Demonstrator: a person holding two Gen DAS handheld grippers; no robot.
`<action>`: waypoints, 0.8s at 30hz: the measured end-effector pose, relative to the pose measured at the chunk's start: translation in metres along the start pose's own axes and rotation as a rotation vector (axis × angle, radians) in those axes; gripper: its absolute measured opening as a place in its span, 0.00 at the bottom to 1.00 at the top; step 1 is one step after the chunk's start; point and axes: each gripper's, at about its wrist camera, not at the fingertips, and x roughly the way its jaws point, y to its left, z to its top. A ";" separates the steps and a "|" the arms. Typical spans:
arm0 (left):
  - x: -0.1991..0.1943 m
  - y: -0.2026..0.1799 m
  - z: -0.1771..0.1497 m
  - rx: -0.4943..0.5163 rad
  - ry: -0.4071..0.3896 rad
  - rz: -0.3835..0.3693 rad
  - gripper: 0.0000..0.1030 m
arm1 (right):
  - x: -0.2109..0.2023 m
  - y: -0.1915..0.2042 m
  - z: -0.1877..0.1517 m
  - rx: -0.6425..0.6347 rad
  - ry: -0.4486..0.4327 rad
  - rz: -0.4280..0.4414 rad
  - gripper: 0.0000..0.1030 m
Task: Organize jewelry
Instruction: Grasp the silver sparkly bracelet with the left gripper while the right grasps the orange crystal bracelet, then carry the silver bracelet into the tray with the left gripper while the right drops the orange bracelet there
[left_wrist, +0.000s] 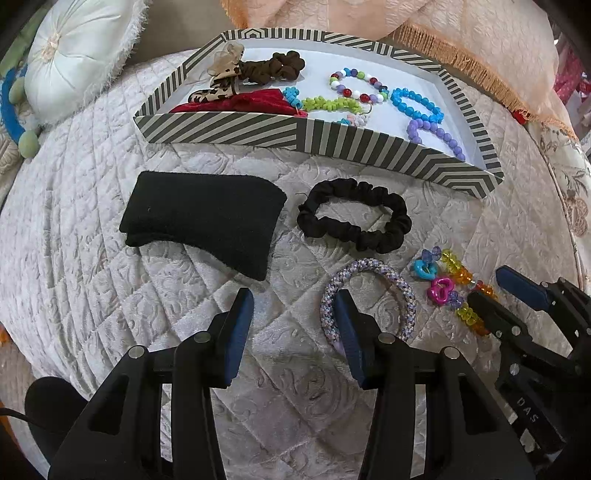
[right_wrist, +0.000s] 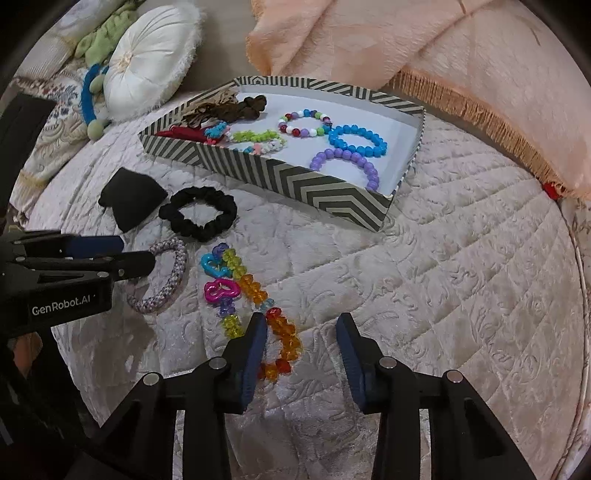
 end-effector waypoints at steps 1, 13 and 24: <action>0.000 0.000 0.000 -0.001 -0.001 -0.002 0.44 | -0.001 -0.001 0.000 0.006 -0.004 -0.002 0.30; -0.008 0.011 0.001 -0.029 -0.002 -0.061 0.48 | -0.002 -0.022 -0.002 0.110 -0.027 0.074 0.19; -0.003 0.000 0.005 -0.018 -0.030 -0.084 0.09 | -0.014 -0.024 0.000 0.137 -0.072 0.141 0.08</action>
